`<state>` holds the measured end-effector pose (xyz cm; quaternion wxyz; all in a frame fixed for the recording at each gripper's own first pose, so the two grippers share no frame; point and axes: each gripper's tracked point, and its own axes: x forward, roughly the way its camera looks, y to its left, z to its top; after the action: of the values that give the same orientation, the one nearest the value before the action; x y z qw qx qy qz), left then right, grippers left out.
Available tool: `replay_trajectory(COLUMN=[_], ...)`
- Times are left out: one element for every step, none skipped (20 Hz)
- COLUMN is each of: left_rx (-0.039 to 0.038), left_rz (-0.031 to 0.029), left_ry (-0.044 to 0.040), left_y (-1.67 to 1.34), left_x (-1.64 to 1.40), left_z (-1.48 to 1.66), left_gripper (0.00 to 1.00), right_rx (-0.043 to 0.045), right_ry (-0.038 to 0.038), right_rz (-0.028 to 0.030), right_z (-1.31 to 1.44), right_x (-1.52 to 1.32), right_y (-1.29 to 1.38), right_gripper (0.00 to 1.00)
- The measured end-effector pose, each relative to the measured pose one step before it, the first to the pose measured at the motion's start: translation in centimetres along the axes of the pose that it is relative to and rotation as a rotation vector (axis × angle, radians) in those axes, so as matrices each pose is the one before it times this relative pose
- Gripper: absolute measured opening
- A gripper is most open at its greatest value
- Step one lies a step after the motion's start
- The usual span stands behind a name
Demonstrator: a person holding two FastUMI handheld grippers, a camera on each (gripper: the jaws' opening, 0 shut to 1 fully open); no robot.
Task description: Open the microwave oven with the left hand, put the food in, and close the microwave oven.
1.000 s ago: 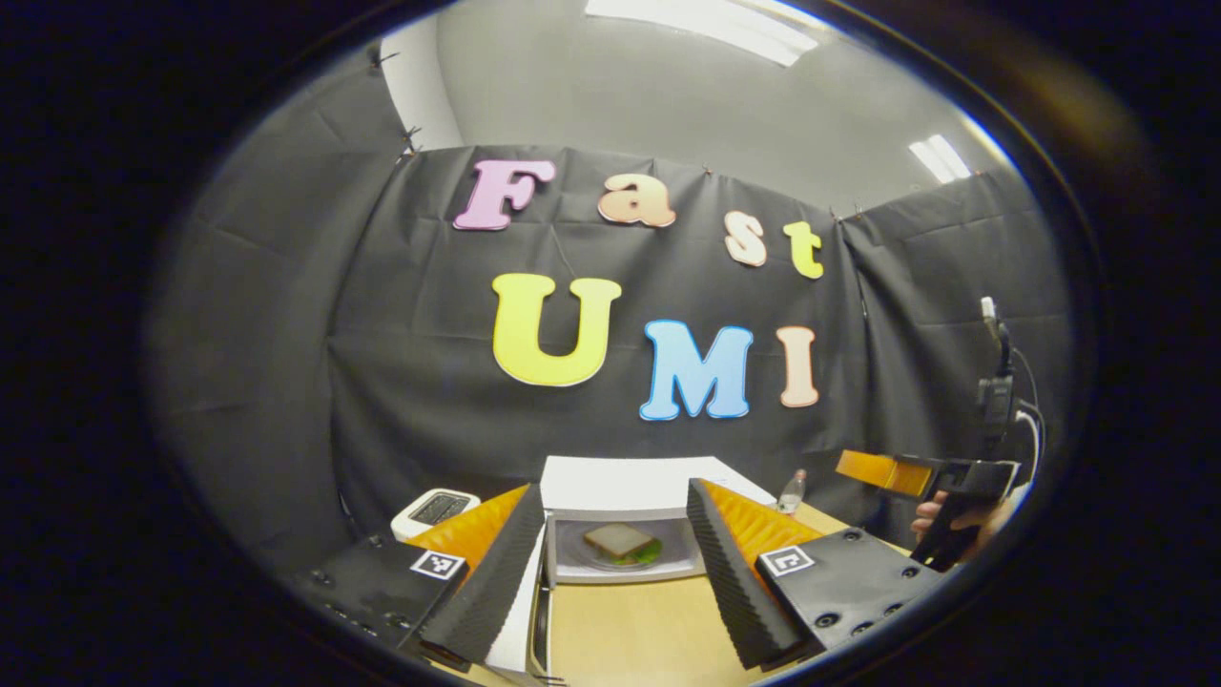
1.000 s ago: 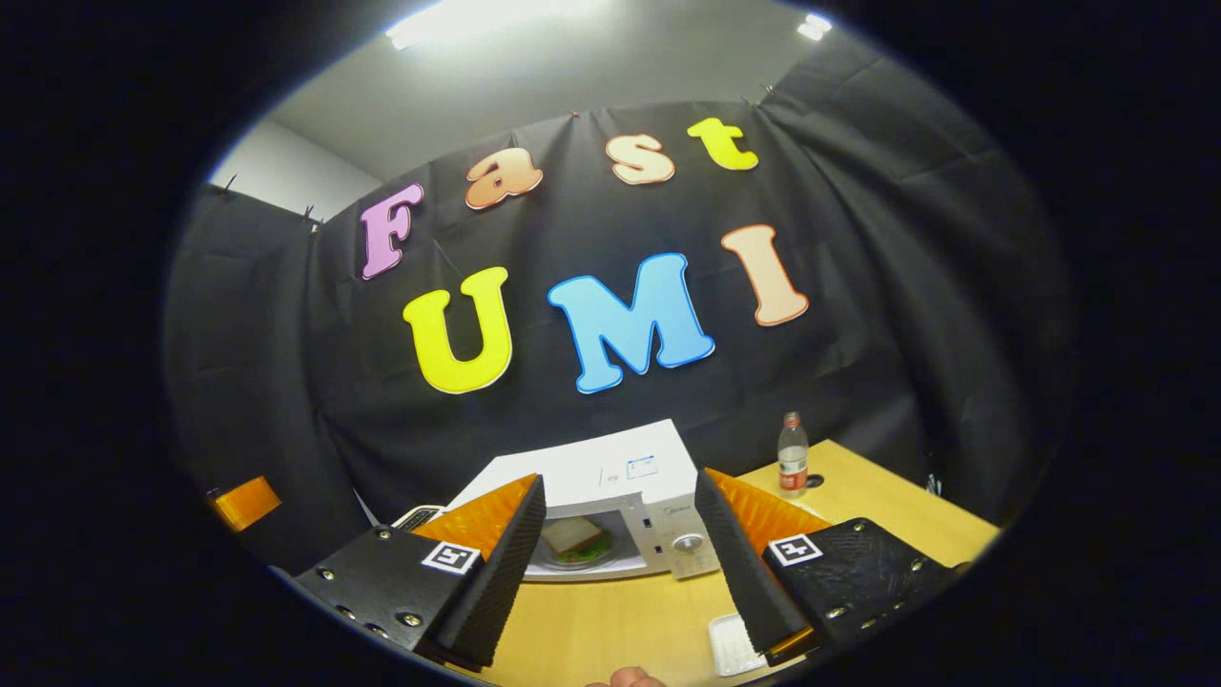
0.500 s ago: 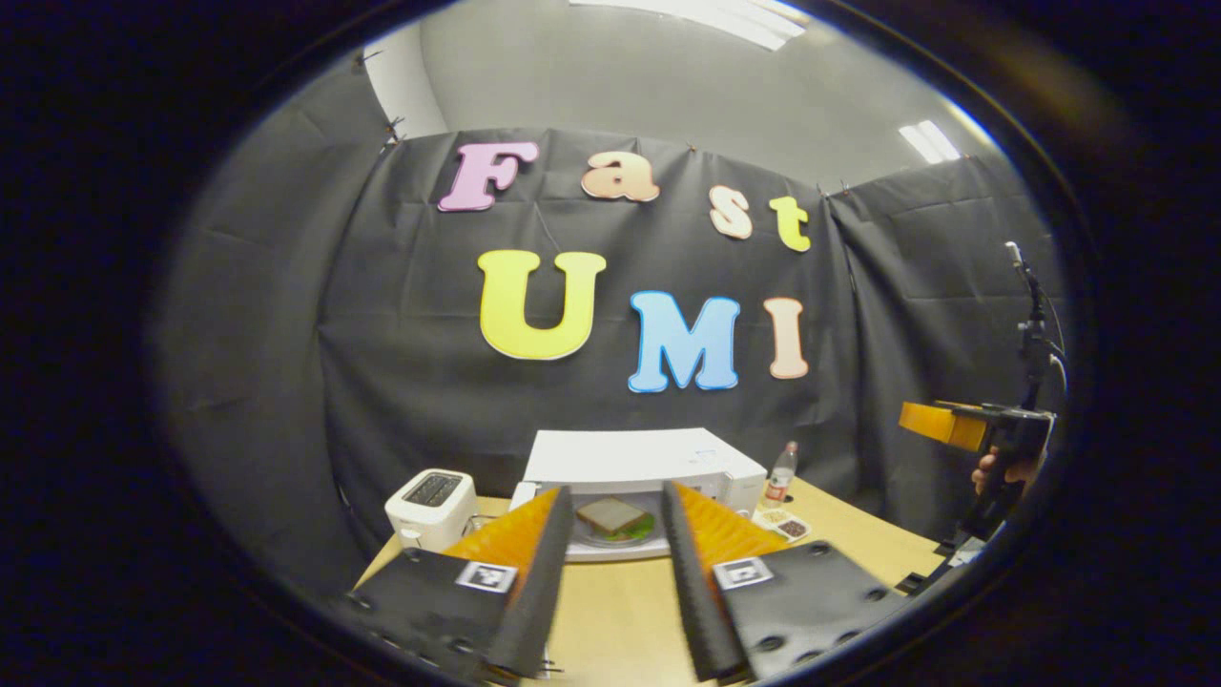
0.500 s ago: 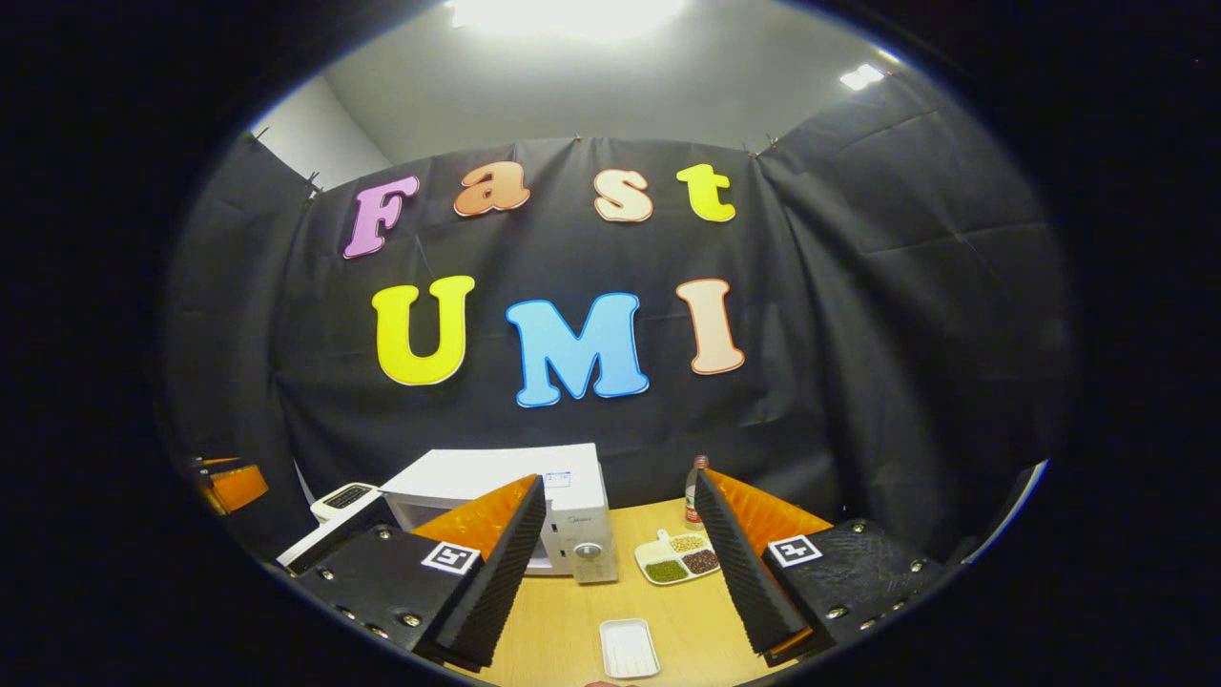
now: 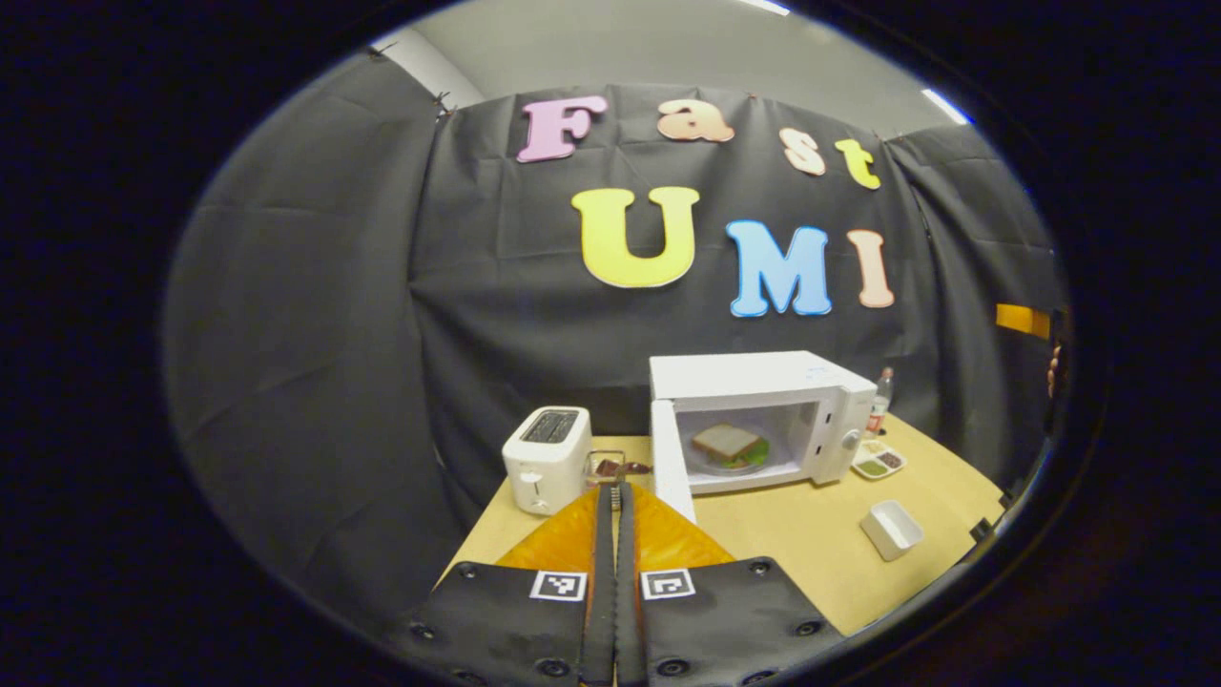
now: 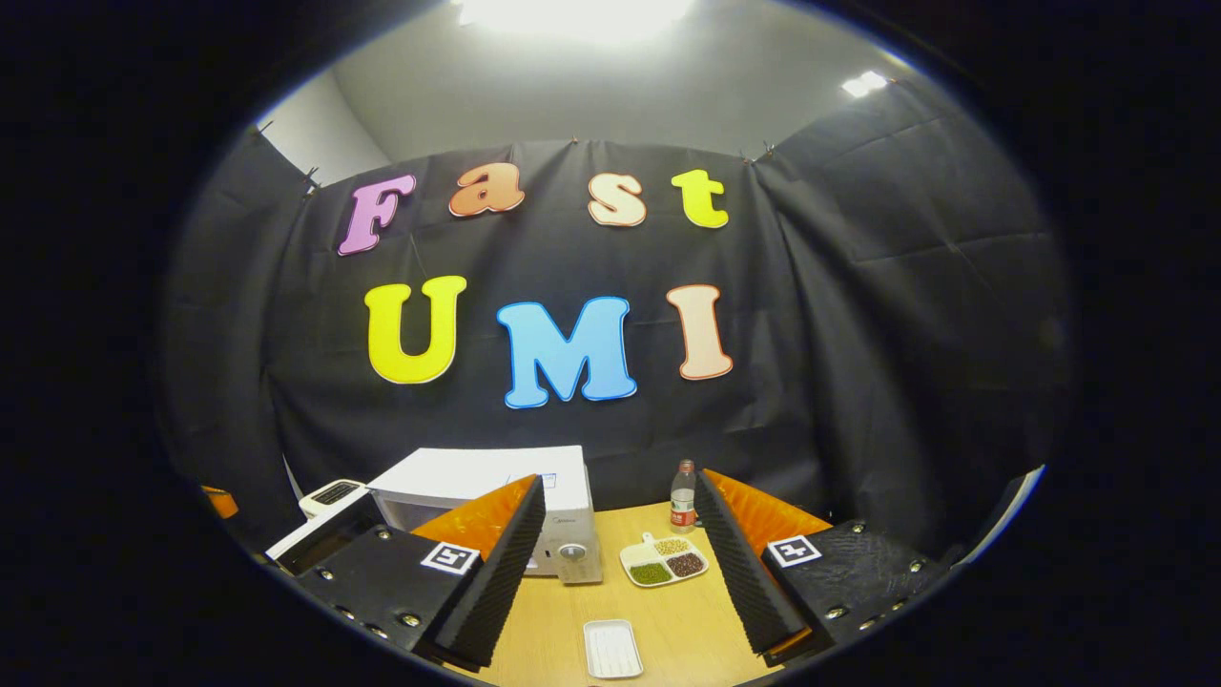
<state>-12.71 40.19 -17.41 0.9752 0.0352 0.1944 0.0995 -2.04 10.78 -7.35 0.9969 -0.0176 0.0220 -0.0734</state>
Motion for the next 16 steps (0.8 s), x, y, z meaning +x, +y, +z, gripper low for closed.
replay_trajectory(left_rx=[-0.00624,-0.00733,-0.02148,-0.02234,-0.00684,0.00373,0.00556,0.00585,0.00341,0.00046,-0.00187,-0.01121,-0.00918,-0.00338,-0.00023,0.00297], left_rz=[-0.00387,-0.00686,-0.02455,-0.01798,0.00154,0.00321,-0.00131,-0.00694,-0.01016,-0.00746,-0.00781,-0.01357,-0.01436,-0.00974,-0.00732,-0.00987], left_ry=[0.01794,0.01973,0.0148,0.00748,0.0136,0.01381,0.01879,0.01161,0.00968,0.00446,0.0019,0.00415,0.00289,0.00014,0.00385,0.00364], left_y=[0.25,0.105,-0.529,-0.456,0.11,-0.023,-0.12,-0.276,-0.343,-0.314,-0.191,-0.479,-0.494,-0.509,-0.505,-0.797], left_x=[0.05,0.29,0.098,0.095,0.236,0.314,0.032,0.054,0.0,-0.089,0.296,0.084,-0.354,-0.015,0.008,0.11], left_z=[-1.337,-1.269,-1.068,-0.741,-1.075,-0.97,-0.732,-0.592,-0.308,-0.181,-0.144,-0.175,-0.063,-0.018,-0.189,-0.013], left_gripper=[0.09,0.09,0.09,0.07,0.07,0.09,0.09,0.07,0.07,0.07,0.07,0.07,0.07,0.07,0.07,0.07], right_rx=[-0.00272,-0.00373,-0.00698,-0.00958,-0.00941,-0.00823,-0.00446,-0.00328,-0.00368,-0.00222,-0.00091,0.00299,0.00331,0.00257,0.00111,-0.0003], right_ry=[0.00401,0.00455,0.00387,0.00401,0.00014,-0.00337,-0.00356,-0.0014,0.0008,0.00019,0.00156,0.00182,0.00151,-0.0013,-0.00526,-0.00661], right_rz=[0.00037,0.00146,0.00311,0.00347,0.00725,0.00455,0.00562,0.0065,0.00475,0.00338,0.00137,0.00309,0.00217,0.00104,-0.00099,-0.00181], right_z=[-0.204,-0.084,-0.208,0.007,0.021,0.167,0.149,0.122,-0.114,0.079,-0.04,-0.011,0.065,0.077,0.209,0.198], right_x=[0.077,0.104,0.211,0.179,0.104,0.035,0.017,-0.101,0.108,0.074,0.097,0.038,0.055,0.069,-0.012,0.14], right_y=[-0.088,0.246,0.199,0.24,0.324,0.313,0.089,0.324,0.14,0.182,0.074,0.083,0.079,-0.095,-0.068,-0.12], right_gripper=[0.94,0.94,0.94,0.94,0.94,0.94,0.94,0.94,0.94,0.94,0.94,0.94,0.94,0.94,0.94,0.94])
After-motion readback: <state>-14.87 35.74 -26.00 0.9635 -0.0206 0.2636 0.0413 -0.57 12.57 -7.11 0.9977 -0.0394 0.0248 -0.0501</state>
